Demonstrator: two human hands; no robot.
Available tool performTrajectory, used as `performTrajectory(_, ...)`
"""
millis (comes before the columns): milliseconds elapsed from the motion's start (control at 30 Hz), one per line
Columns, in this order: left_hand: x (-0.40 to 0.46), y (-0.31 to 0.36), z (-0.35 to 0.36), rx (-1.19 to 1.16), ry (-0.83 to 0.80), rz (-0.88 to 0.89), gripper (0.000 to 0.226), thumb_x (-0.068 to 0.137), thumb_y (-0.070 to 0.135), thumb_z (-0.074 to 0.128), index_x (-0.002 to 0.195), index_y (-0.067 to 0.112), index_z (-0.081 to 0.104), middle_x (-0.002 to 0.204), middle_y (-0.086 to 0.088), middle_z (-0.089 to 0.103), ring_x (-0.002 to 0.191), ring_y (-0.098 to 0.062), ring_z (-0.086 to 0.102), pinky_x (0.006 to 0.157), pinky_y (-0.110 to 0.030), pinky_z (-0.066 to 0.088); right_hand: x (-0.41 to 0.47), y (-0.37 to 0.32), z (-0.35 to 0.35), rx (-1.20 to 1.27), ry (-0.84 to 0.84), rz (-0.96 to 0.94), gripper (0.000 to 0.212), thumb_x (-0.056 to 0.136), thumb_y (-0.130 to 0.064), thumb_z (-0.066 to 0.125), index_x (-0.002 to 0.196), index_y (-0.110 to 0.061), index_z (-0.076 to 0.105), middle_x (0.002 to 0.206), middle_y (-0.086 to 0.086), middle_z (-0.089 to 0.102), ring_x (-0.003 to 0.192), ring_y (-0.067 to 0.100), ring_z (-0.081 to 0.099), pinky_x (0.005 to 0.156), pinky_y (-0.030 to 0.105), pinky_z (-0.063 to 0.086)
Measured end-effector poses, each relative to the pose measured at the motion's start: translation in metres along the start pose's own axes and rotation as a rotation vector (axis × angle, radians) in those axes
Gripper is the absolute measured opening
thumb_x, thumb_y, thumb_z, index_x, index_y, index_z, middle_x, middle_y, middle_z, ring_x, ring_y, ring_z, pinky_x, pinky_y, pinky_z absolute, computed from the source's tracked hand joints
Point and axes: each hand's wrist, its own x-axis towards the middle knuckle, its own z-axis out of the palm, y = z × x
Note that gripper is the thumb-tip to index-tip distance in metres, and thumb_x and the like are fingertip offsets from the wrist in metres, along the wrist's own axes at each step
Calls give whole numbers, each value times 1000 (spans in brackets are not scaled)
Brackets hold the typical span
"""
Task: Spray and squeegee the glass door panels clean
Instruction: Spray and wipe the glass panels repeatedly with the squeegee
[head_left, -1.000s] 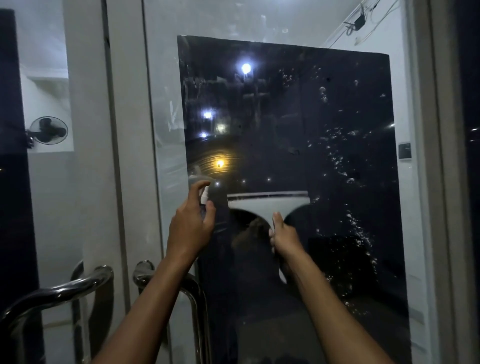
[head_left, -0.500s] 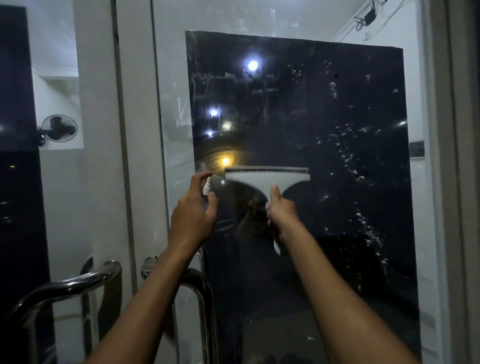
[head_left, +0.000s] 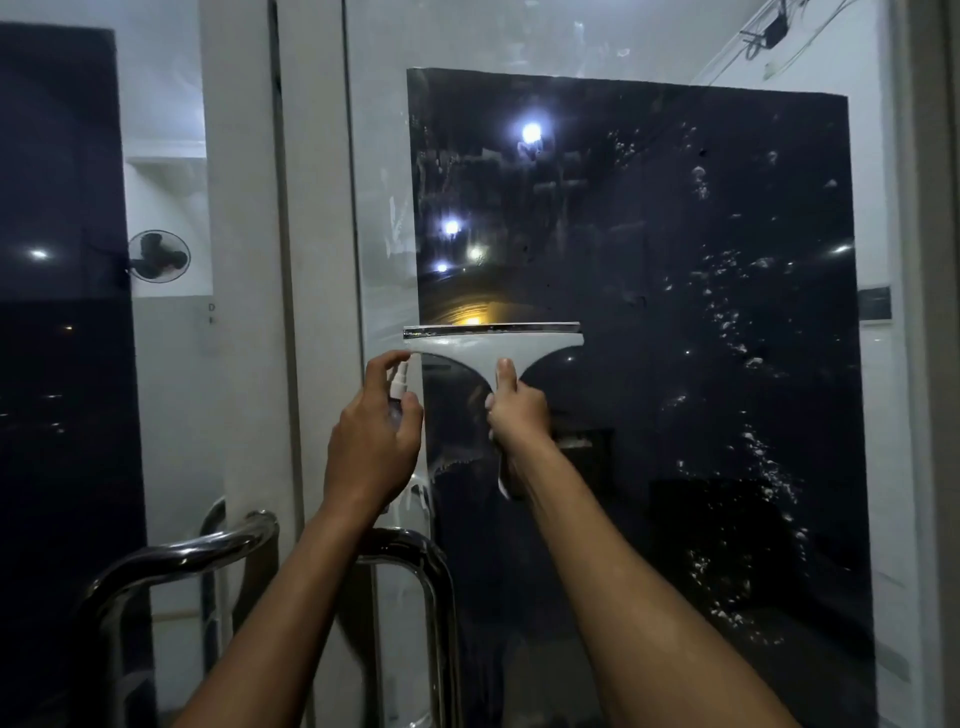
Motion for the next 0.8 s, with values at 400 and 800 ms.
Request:
performTrajectory(400,-5,-23,-32,29,18,-40,42,102,18,50,142,25,40,64,-1,48,53,-17,47,50,-28,37,-61,95,2,-269,9,-51,61,100,-57,41,74,-7,63,72,5,67,65,16,60,56,26,40)
performTrajectory(800,-24,-11,-39,-11,4,-52,41,102,17,49,141,24,41,71,1,52,56,-14,48,50,-23,34,-93,186,-51,-547,-38,-78,67,93,-67,38,69,-8,56,65,5,64,62,19,62,54,31,41)
